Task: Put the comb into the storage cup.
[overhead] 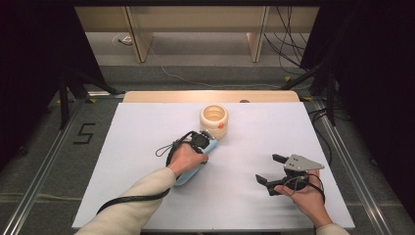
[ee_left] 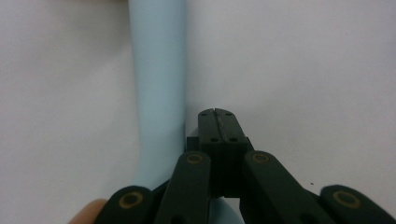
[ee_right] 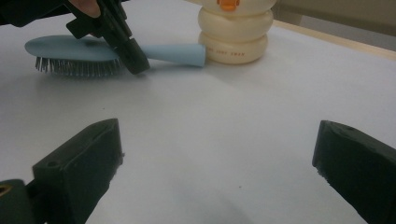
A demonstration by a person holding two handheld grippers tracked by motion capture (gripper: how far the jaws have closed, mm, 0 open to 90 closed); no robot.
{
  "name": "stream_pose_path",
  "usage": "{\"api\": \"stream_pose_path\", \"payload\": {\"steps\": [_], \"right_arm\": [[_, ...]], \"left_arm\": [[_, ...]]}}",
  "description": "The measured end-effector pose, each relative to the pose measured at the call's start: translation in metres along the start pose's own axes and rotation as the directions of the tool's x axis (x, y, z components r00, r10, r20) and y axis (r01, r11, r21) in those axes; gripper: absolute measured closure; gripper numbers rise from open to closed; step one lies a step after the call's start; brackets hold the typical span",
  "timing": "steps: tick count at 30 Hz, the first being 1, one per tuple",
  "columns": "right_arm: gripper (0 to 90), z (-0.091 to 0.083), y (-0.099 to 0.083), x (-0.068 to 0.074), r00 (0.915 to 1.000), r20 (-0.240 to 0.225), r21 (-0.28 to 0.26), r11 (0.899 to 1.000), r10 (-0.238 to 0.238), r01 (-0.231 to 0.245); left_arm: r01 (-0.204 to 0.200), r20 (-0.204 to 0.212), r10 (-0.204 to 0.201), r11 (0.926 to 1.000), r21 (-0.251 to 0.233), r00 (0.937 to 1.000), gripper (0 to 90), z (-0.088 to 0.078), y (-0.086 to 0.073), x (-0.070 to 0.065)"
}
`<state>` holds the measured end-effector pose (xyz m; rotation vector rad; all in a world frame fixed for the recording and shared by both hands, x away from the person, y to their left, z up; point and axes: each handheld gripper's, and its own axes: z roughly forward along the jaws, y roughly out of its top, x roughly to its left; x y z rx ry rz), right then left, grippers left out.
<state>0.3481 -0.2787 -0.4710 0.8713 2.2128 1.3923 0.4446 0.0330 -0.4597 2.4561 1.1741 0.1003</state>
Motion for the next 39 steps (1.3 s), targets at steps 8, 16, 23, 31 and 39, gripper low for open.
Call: {"api": "stream_pose_path", "payload": {"steps": [8, 16, 23, 31, 39], "right_arm": [[2.4, 0.0, 0.0, 0.0, 1.0, 0.0, 0.004, 1.0, 0.0, 0.0], [2.4, 0.001, -0.001, 0.0, 1.0, -0.002, 0.006, 1.0, 0.0, 0.0], [2.5, 0.001, -0.001, 0.0, 1.0, -0.005, 0.008, 1.0, 0.0, 0.0], [2.6, 0.001, -0.001, -0.001, 1.0, -0.005, 0.01, 1.0, 0.002, -0.002], [2.6, 0.001, -0.001, 0.0, 1.0, -0.006, 0.013, 1.0, 0.001, -0.001]], "left_arm": [[0.07, -0.031, -0.07, 0.9974, -0.019, 0.9971, 90.0, -0.005, -0.005, 0.011], [0.14, -0.043, -0.141, 0.9895, -0.037, 0.9891, 90.0, -0.016, -0.002, 0.033], [0.107, -0.078, -0.109, 0.994, -0.02, 0.991, 89.9, -0.014, 0.005, 0.058], [0.116, -0.126, -0.115, 0.9932, 0.003, 0.9853, 89.9, -0.017, -0.002, 0.077], [0.13, -0.173, -0.123, 0.9909, 0.033, 0.9772, 89.9, -0.024, -0.024, 0.1]]}}
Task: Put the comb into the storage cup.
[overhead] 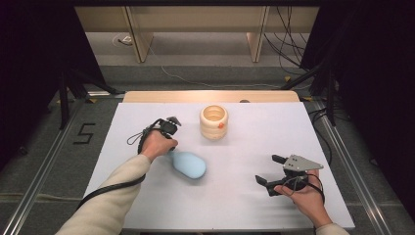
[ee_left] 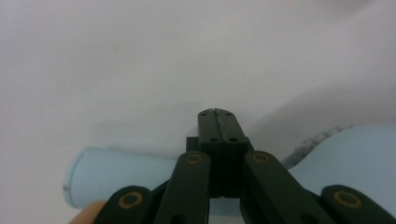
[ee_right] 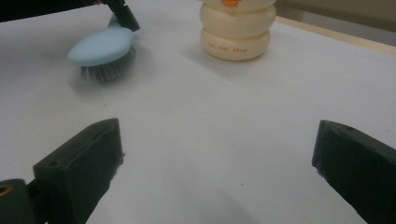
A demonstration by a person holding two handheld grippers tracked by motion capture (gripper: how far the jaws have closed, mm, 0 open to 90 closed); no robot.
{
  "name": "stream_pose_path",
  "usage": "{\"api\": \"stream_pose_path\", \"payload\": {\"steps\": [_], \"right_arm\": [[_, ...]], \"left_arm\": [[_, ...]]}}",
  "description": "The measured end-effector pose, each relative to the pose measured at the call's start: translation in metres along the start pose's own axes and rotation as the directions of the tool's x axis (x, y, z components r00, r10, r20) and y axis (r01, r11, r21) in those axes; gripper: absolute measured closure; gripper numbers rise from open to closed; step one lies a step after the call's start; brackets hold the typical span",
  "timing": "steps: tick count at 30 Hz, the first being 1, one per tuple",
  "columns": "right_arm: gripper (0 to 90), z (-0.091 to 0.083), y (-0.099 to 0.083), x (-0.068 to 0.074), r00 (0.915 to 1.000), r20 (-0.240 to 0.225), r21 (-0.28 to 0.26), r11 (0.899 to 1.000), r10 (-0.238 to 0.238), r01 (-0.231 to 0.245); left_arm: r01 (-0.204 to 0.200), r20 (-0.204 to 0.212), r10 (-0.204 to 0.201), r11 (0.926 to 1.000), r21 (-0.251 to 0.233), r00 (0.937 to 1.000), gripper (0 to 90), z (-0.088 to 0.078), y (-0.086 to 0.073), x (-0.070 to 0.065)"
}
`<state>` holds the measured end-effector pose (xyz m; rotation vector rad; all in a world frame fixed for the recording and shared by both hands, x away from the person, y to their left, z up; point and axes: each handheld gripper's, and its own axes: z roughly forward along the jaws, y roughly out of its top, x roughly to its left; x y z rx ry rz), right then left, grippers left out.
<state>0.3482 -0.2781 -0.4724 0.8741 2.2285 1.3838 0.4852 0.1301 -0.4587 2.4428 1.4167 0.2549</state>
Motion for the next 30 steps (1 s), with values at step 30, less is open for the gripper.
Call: {"api": "stream_pose_path", "payload": {"steps": [30], "right_arm": [[2.9, 0.001, 0.0, 0.001, 1.0, 0.006, 0.001, 1.0, 0.0, -0.001]], "left_arm": [[-0.033, 0.031, 0.034, 0.9989, -0.034, 0.9989, 89.7, -0.022, -0.088, 0.013]]}}
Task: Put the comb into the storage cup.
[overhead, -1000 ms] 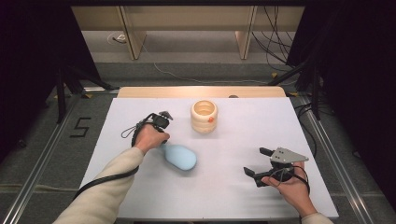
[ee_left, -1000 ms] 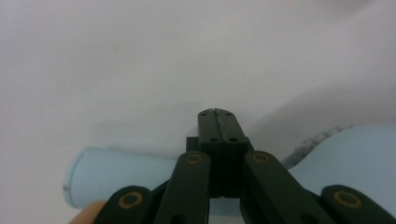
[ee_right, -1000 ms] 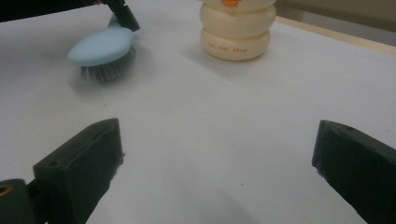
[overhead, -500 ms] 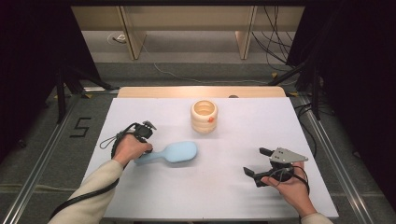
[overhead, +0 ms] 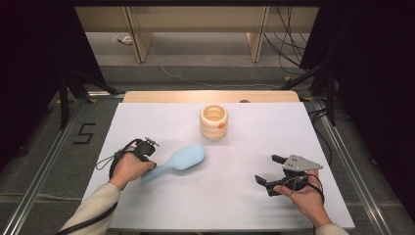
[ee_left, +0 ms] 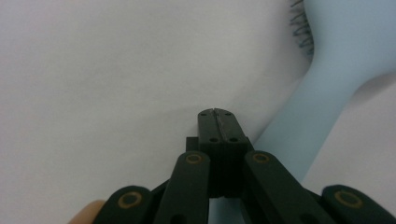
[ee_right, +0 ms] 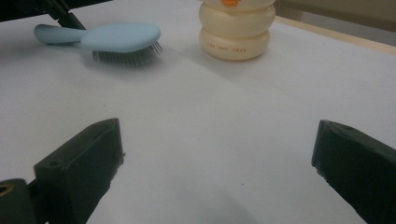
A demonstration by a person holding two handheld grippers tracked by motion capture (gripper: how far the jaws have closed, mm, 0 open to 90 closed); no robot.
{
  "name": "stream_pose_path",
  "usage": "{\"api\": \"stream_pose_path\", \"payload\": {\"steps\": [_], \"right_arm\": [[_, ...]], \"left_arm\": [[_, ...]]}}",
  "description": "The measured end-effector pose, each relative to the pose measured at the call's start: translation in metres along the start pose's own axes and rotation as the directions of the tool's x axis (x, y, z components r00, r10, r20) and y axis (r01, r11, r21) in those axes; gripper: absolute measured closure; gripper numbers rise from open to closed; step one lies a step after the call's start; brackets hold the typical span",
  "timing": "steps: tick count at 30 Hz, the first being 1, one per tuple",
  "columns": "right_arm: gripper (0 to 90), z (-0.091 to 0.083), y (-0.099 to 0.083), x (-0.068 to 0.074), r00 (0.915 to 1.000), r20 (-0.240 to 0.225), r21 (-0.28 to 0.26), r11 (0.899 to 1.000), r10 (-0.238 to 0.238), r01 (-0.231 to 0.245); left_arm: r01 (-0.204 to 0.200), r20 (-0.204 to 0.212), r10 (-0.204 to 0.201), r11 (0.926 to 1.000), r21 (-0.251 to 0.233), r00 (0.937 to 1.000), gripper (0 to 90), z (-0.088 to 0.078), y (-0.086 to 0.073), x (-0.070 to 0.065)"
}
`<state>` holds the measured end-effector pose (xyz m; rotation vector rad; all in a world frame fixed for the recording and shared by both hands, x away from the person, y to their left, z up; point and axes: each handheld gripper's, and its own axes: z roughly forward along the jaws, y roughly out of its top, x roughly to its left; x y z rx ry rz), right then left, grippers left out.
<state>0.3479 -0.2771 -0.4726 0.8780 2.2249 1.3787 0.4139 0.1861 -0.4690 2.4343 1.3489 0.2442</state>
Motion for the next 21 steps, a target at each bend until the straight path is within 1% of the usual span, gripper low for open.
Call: {"api": "stream_pose_path", "payload": {"steps": [3, 5, 6, 7, 8, 10, 12, 14, 16, 17, 18, 19, 20, 21], "right_arm": [[2.9, 0.0, 0.0, 0.0, 1.0, 0.0, 0.001, 1.0, 0.0, 0.0], [3.0, 0.0, 0.0, 0.0, 1.0, 0.0, 0.001, 1.0, -0.001, 0.001], [2.9, 0.0, 0.0, 0.0, 1.0, -0.001, 0.0, 1.0, -0.001, 0.001], [2.9, 0.0, 0.0, 0.0, 1.0, -0.001, -0.001, 1.0, -0.001, 0.001], [2.9, -0.001, 0.0, 0.0, 1.0, 0.0, -0.003, 1.0, -0.002, 0.002], [3.1, -0.001, 0.0, -0.001, 1.0, 0.001, -0.004, 1.0, -0.004, 0.004], [3.2, -0.001, 0.001, -0.001, 1.0, 0.003, -0.008, 1.0, -0.002, 0.002], [3.2, -0.002, 0.001, -0.001, 1.0, 0.0, -0.01, 1.0, -0.003, 0.003], [3.7, -0.002, 0.001, -0.001, 1.0, 0.001, -0.008, 1.0, -0.002, 0.002], [3.9, -0.002, 0.001, -0.001, 1.0, 0.003, -0.008, 1.0, -0.001, 0.001], [3.9, -0.002, 0.001, -0.001, 1.0, 0.002, -0.012, 1.0, -0.003, 0.003], [3.9, -0.002, 0.001, -0.001, 1.0, 0.002, -0.012, 1.0, -0.003, 0.003], [3.9, -0.002, 0.001, -0.001, 1.0, 0.003, -0.014, 1.0, -0.002, 0.002], [3.9, -0.002, 0.001, -0.001, 1.0, 0.003, -0.014, 1.0, -0.001, 0.001]], "left_arm": [[0.013, 0.014, -0.013, 0.9996, -0.024, 0.9998, 89.2, -0.001, -0.005, 0.0], [0.013, 0.013, -0.012, 0.9995, -0.03, 0.9998, 87.6, -0.003, -0.007, 0.002], [0.02, 0.015, -0.02, 0.9988, -0.044, 0.9997, 87.6, -0.004, -0.007, 0.003], [0.02, 0.017, -0.019, 0.9978, -0.063, 0.9997, 86.6, -0.005, -0.008, 0.003], [0.017, 0.016, -0.016, 0.9973, -0.071, 0.9998, 85.1, -0.006, -0.008, 0.004], [0.013, 0.014, -0.012, 0.9958, -0.09, 0.9998, 81.2, -0.009, -0.01, 0.004], [-0.008, 0.013, 0.01, 0.9918, -0.128, 0.9999, 73.8, -0.012, -0.011, 0.005], [0.003, 0.008, -0.002, 0.9876, -0.157, 1.0, 64.7, -0.016, -0.013, 0.007], [-0.002, 0.001, 0.002, 0.9804, -0.197, 1.0, 55.5, -0.018, -0.014, 0.009], [-0.004, 0.004, 0.006, 0.9758, -0.219, 1.0, 50.8, -0.019, -0.015, 0.01], [-0.005, 0.028, 0.013, 0.9654, -0.261, 0.9995, 39.6, -0.021, -0.017, 0.011], [-0.005, 0.028, 0.013, 0.9654, -0.261, 0.9995, 34.5, -0.021, -0.017, 0.011], [-0.004, 0.039, 0.016, 0.9582, -0.286, 0.9991, 34.5, -0.021, -0.019, 0.012], [-0.017, 0.044, 0.032, 0.9496, -0.313, 0.9985, 23.8, -0.022, -0.02, 0.013]]}}
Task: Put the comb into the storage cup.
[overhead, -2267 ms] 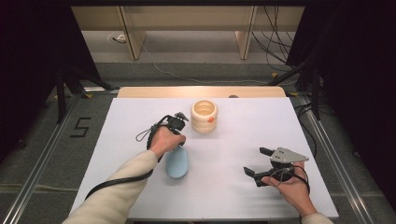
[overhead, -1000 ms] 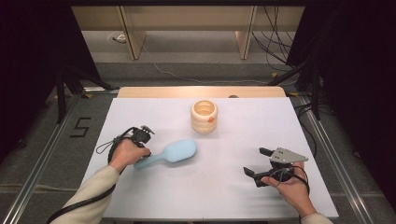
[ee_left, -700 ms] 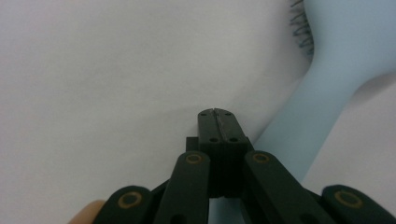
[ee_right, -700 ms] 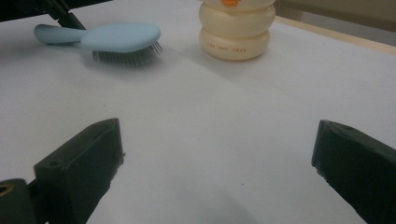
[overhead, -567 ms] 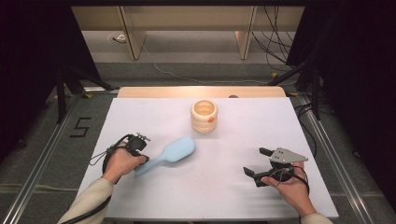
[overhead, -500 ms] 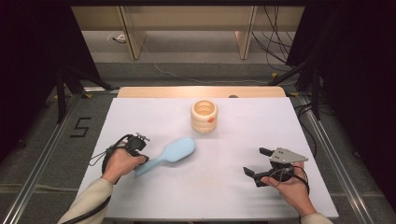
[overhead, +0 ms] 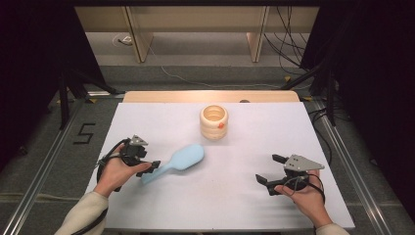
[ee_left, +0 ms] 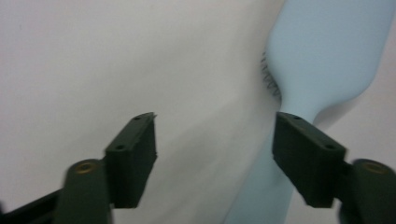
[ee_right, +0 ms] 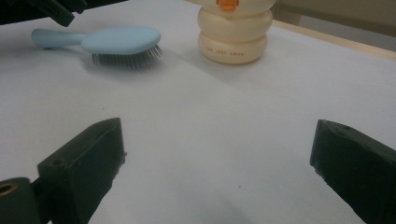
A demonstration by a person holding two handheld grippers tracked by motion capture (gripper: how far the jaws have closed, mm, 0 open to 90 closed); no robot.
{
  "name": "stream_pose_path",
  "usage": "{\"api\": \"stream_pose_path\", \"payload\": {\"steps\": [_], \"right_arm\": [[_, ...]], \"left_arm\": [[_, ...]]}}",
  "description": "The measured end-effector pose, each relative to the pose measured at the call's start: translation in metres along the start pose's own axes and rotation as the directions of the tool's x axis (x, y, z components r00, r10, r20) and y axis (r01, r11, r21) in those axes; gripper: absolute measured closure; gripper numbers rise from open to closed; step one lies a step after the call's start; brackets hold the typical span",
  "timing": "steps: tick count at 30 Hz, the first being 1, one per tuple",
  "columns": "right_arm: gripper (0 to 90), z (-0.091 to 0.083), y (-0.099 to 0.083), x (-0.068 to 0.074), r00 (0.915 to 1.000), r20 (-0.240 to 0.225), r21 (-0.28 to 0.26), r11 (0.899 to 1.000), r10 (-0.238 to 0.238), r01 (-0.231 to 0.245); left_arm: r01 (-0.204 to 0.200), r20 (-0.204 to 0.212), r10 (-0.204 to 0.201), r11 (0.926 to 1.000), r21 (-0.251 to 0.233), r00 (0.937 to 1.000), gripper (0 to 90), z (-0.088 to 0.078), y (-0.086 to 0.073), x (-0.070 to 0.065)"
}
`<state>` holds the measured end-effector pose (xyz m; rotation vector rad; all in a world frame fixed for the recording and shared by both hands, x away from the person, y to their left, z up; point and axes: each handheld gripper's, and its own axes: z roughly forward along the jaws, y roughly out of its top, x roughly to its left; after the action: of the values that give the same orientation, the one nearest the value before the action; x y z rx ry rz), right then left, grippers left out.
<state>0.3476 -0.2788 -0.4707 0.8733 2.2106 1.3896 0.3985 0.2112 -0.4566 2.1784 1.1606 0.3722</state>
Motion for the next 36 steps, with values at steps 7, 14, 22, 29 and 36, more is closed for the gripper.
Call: {"api": "stream_pose_path", "payload": {"steps": [7, 14, 22, 29, 36], "right_arm": [[3.9, -0.001, 0.0, 0.0, 1.0, 0.002, -0.001, 1.0, -0.001, 0.001], [3.9, -0.002, 0.001, 0.0, 1.0, 0.004, -0.007, 1.0, -0.004, 0.004], [4.1, -0.002, 0.002, 0.0, 1.0, -0.003, -0.023, 1.0, -0.006, 0.006], [4.2, -0.002, 0.002, 0.001, 1.0, -0.007, -0.032, 0.999, -0.004, 0.004], [4.3, -0.002, 0.003, 0.001, 0.9999, -0.008, -0.032, 0.999, -0.01, 0.009]], "left_arm": [[0.01, 0.016, -0.008, 0.9941, -0.108, 0.9998, 1.7, -0.005, -0.01, 0.006], [0.023, 0.018, -0.02, 0.9854, -0.169, 0.9996, 0.0, -0.011, -0.021, 0.009], [-0.011, 0.046, 0.024, 0.9636, -0.267, 0.9987, 0.0, -0.02, -0.023, 0.007], [-0.064, 0.05, 0.08, 0.9595, -0.274, 0.9955, 0.0, -0.022, -0.018, -0.002], [-0.14, 0.057, 0.151, 0.9761, -0.167, 0.9869, 0.0, -0.022, -0.01, -0.013]]}}
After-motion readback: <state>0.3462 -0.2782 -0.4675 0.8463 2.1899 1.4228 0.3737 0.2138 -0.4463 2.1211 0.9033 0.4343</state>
